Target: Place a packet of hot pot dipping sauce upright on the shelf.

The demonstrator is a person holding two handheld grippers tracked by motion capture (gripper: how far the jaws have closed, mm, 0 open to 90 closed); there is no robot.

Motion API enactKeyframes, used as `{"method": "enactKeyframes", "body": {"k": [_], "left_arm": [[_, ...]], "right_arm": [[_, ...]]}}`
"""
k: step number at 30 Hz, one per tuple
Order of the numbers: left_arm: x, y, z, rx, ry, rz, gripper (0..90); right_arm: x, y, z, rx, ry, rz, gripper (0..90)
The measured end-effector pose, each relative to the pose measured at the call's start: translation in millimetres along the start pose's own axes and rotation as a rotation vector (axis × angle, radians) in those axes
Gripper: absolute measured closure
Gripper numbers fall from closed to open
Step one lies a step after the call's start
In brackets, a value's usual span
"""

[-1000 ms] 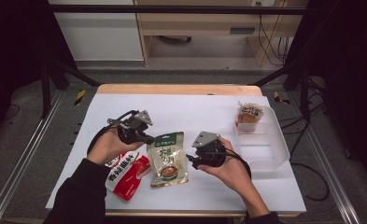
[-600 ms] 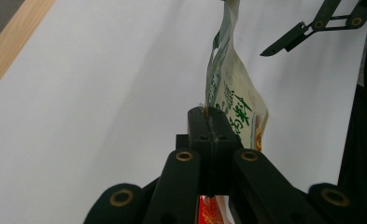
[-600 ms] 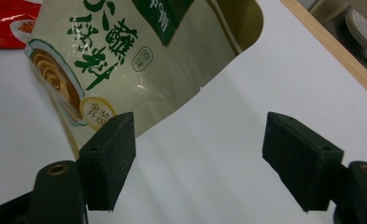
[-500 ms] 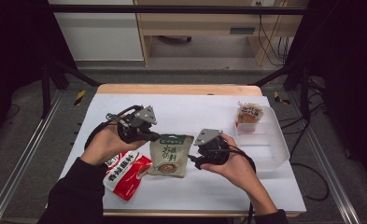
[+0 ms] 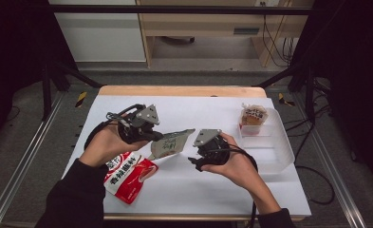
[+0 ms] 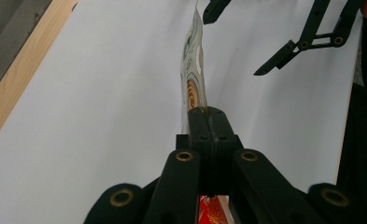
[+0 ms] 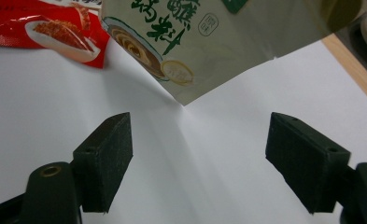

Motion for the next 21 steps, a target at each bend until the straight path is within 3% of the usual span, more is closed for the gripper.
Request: {"method": "enactKeyframes", "body": {"k": [10,21], "left_arm": [[-1.9,-2.1,2.2,0.028,0.015,-0.002,90.0],[-2.2,-2.2,3.1,0.025,0.003,-0.018,90.0]], "right_arm": [[-25.0,13.4,2.1,-0.025,-0.002,0.017,19.5],[-52.2,20.9,5.3,-0.069,-0.02,0.11,45.7]]}}
Point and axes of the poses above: each handheld gripper's, and its own axes: z roughly backward along the jaws, x roughly out of its underside, y roughly to its right, the point moved 7 cm from there along -z, roughly forward along the jaws, and after that the axes turned 6 degrees about -x, right-handed, at the moved point
